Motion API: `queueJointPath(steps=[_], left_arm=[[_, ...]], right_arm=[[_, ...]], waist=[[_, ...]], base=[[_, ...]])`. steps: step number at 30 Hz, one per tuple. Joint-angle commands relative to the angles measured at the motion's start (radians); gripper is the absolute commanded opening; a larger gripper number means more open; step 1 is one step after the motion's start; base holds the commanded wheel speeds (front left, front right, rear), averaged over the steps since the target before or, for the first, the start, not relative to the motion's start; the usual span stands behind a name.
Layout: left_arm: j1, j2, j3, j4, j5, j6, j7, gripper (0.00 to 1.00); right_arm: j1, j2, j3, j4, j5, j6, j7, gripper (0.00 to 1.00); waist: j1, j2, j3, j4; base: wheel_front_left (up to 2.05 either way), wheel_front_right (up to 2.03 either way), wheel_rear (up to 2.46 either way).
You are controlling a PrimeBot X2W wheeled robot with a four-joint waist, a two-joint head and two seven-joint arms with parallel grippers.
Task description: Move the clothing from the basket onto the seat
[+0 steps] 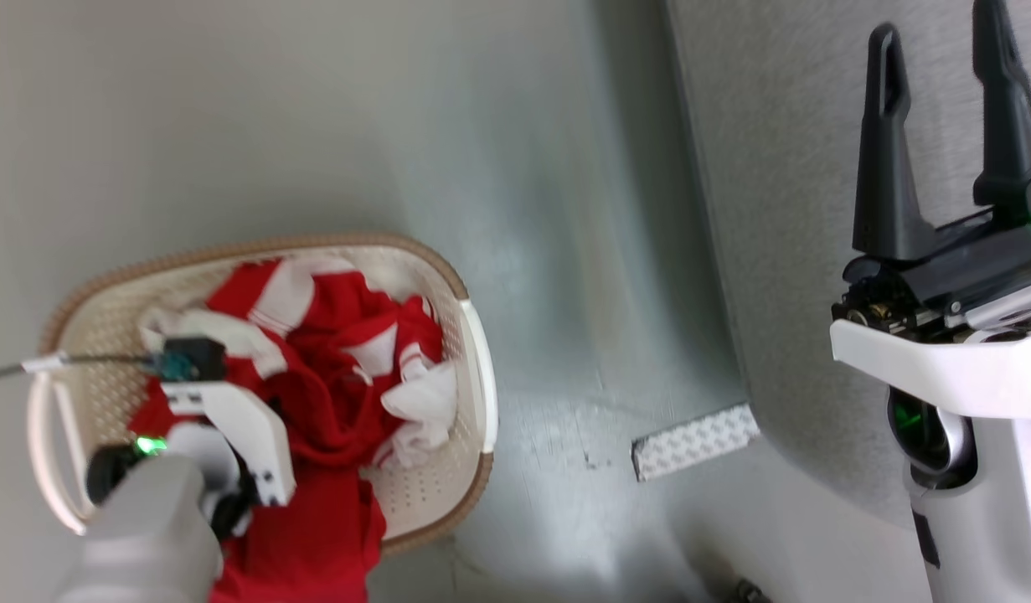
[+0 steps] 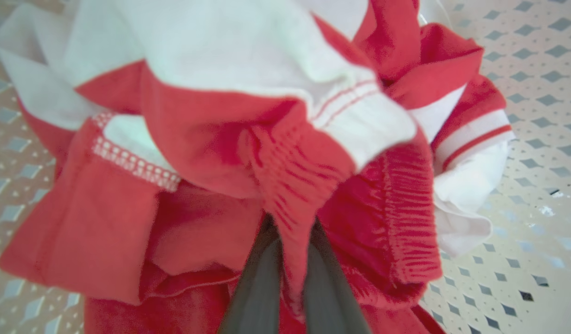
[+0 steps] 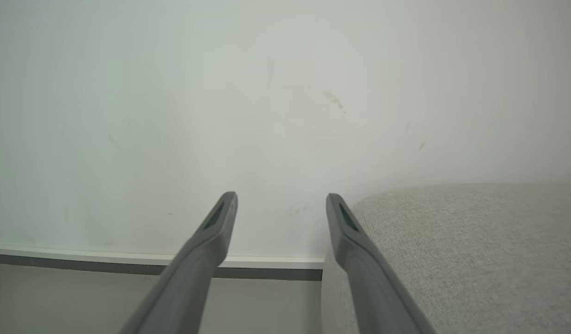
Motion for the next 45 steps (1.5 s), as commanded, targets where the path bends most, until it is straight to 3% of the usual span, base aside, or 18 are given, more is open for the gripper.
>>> queueJointPath(steps=[1,8,19,29,37,45], left_arm=[[0.024,-0.005,-0.005,0.0,-0.019,0.002,-0.014,0.0],[0.135,-0.055,-0.048,-0.043,-0.075,0.002,-0.077,0.0],[0.263,-0.086,-0.147,-0.119,-0.151,0.002,-0.182,0.0],[0.318,-0.064,-0.232,-0.228,-0.207,0.002,-0.27,0.0],[0.322,-0.039,-0.218,-0.34,-0.216,0.002,-0.289,0.0],[0.347,0.0,-0.08,-0.56,-0.191,0.023,-0.289,0.0]], right_arm=[[0.018,0.002,-0.005,0.01,0.006,-0.002,-0.003,1.0],[0.073,0.001,-0.013,0.063,-0.008,-0.002,-0.003,1.0],[0.175,-0.001,-0.017,0.14,-0.031,-0.002,-0.003,1.0],[0.277,-0.035,-0.008,0.185,-0.008,-0.002,-0.003,1.0],[0.331,-0.058,0.007,0.201,0.007,-0.002,-0.003,1.0],[0.39,-0.062,0.021,0.219,0.025,-0.002,-0.002,1.0]], waist=[[-0.0001,0.0,-0.074,0.015],[-0.0001,0.0,-0.275,0.062],[-0.0001,0.0,-0.538,0.143],[-0.0001,0.0,-0.702,0.209],[-0.0001,0.0,-0.776,0.235],[-0.0001,0.0,-0.841,0.238]], base=[[0.0,0.0,0.0],[0.0,0.0,0.0],[0.0,0.0,0.0],[0.0,0.0,0.0],[0.0,0.0,0.0],[0.0,0.0,0.0]])
